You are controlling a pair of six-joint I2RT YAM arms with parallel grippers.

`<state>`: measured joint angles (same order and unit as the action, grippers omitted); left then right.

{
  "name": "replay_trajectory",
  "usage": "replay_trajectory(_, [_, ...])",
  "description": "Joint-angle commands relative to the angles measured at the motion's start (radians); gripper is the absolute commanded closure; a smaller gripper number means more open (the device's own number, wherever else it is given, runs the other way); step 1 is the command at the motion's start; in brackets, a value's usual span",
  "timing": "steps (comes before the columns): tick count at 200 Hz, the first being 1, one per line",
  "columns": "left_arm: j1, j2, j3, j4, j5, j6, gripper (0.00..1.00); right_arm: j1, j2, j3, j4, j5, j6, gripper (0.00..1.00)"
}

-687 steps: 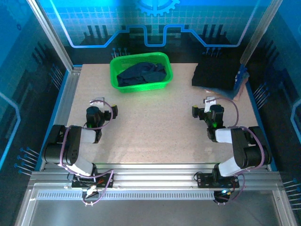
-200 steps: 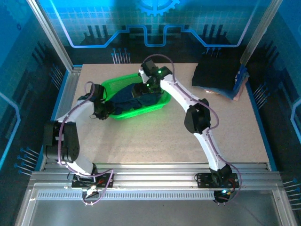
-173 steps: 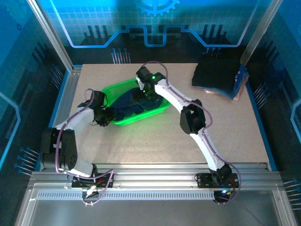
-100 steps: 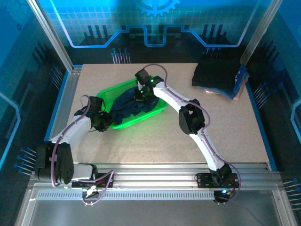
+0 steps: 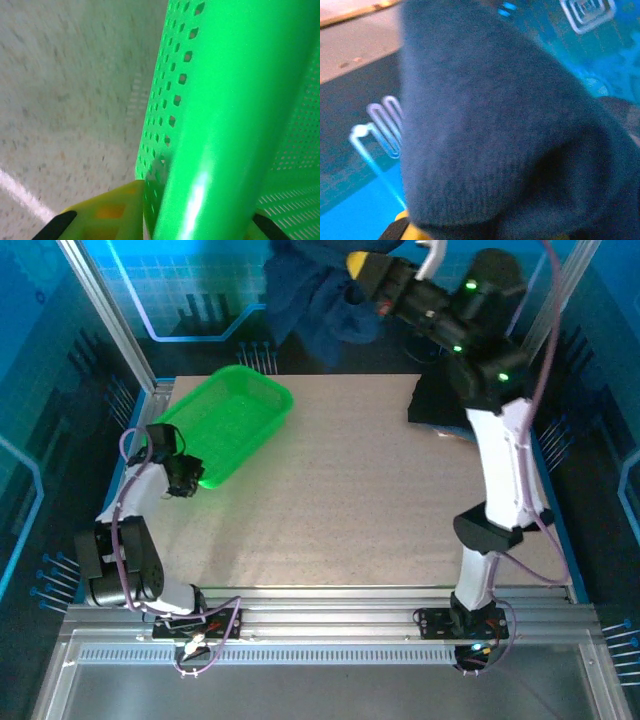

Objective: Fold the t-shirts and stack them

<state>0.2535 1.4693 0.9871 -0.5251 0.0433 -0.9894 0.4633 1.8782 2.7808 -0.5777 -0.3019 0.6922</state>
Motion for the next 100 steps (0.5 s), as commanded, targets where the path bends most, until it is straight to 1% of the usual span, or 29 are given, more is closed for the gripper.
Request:
replay_trajectory(1, [0.038,0.033,0.095,0.051,-0.049,-0.101,0.88,-0.011,0.066,-0.057,-0.157,-0.081,-0.016,1.0])
replay_trajectory(17, [0.053,0.069,0.13,0.053,-0.063,-0.132,0.91,-0.013,0.058,-0.155,-0.206,-0.128,-0.047,1.0])
replay_trajectory(28, [0.056,0.095,0.144,0.053,-0.074,-0.154,0.92,-0.005,0.048,-0.262,-0.227,-0.181,-0.067,1.0])
replay_trajectory(50, [0.062,0.132,0.137,0.08,-0.085,-0.219,0.93,0.051,0.012,-0.566,-0.267,-0.188,-0.149,1.0])
replay_trajectory(60, [0.062,0.158,0.14,0.095,-0.081,-0.239,0.93,0.077,-0.006,-0.724,-0.264,-0.154,-0.182,1.0])
replay_trajectory(63, [0.062,0.168,0.145,0.095,-0.08,-0.242,0.94,0.082,-0.01,-0.772,-0.261,-0.14,-0.187,0.96])
replay_trajectory(67, [0.062,0.181,0.153,0.096,-0.079,-0.243,0.94,0.085,-0.011,-0.831,-0.254,-0.132,-0.19,0.88])
replay_trajectory(71, [0.063,0.193,0.161,0.097,-0.077,-0.246,0.94,0.085,-0.009,-0.881,-0.248,-0.137,-0.193,0.76])
replay_trajectory(78, [0.062,0.212,0.17,0.103,-0.075,-0.251,0.94,0.08,-0.004,-0.953,-0.246,-0.142,-0.196,0.52])
replay_trajectory(82, [0.062,0.222,0.176,0.108,-0.073,-0.253,0.94,0.076,-0.005,-0.983,-0.25,-0.136,-0.196,0.44])
replay_trajectory(87, [0.062,0.234,0.18,0.114,-0.072,-0.257,0.94,0.07,-0.012,-1.017,-0.251,-0.13,-0.197,0.38])
replay_trajectory(100, [0.064,0.265,0.208,0.114,-0.065,-0.253,0.95,0.046,-0.071,-1.09,-0.233,-0.121,-0.202,0.28])
